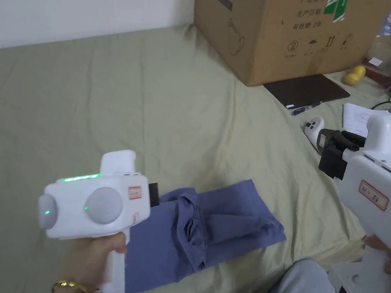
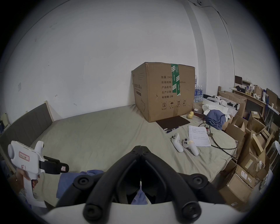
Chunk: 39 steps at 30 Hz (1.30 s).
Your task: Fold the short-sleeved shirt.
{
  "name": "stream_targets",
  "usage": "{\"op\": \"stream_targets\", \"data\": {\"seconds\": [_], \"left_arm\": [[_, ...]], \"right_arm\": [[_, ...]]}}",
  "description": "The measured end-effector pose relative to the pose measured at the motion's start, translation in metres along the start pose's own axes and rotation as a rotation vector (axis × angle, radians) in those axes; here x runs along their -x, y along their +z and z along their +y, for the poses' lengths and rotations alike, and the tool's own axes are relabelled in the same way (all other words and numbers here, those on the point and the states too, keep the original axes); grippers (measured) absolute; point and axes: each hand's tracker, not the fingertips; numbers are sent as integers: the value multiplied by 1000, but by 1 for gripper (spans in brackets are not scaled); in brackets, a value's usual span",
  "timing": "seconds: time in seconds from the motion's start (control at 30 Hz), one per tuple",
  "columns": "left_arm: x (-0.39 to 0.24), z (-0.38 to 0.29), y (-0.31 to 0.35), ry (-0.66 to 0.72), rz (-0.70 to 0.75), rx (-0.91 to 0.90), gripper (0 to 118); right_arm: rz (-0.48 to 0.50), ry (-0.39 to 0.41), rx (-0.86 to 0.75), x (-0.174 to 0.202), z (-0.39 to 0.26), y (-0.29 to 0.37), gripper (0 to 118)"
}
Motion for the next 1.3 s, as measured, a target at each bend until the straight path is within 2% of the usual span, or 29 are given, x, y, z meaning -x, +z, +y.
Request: {"op": "stream_targets", "data": {"seconds": [0.13, 0.23, 0.27, 0.3, 0.33, 0.37, 0.4, 0.47, 0.63, 0.87, 0.9, 0.93, 1.0, 1.03, 1.07, 1.17, 1.3], "left_arm": [[66, -23, 10, 177, 3, 15, 0], [117, -44, 24, 354, -83, -52, 2], [127, -49, 28, 418, -132, -69, 17], [140, -56, 28, 479, -170, -63, 58], [152, -62, 27, 525, -191, -27, 87], [161, -69, 22, 556, -219, 1, 105], [164, -72, 19, 567, -251, 14, 110], [173, -84, 14, 601, -310, -3, 110], [171, -105, -16, 730, -464, 85, 110], [129, -105, -44, 681, -500, 149, 108], [123, -102, -46, 679, -503, 150, 96], [121, -100, -47, 661, -475, 156, 74], [114, -96, -49, 575, -313, 177, 14], [111, -95, -49, 563, -274, 190, 14], [118, -98, -55, 590, -307, 191, 14], [116, -88, -42, 634, -281, 205, 12], [131, -80, -6, 607, -198, 175, 11]], "right_arm": [[13, 11, -1, 2, -1, 0, 0], [18, 12, 3, 7, 0, 1, 0], [20, 10, 5, 7, 0, 0, 0], [23, 6, 8, 9, 0, -1, 0], [27, 4, 12, 11, 1, -2, 0], [28, 4, 13, 12, 0, -3, 0], [28, 6, 14, 14, 0, -3, 0], [30, 7, 18, 18, 0, -2, 0], [34, 29, 36, 26, 0, -2, 0], [26, 41, 44, 27, 3, -2, 0], [25, 42, 46, 27, 3, -2, 0], [26, 43, 47, 27, 3, -2, 0], [27, 47, 49, 28, 3, -3, 0], [28, 50, 51, 29, 3, -3, 0], [29, 51, 53, 30, 2, -3, 0], [41, 52, 61, 30, -1, -6, 0], [61, 65, 63, 37, -1, -7, 0]]}}
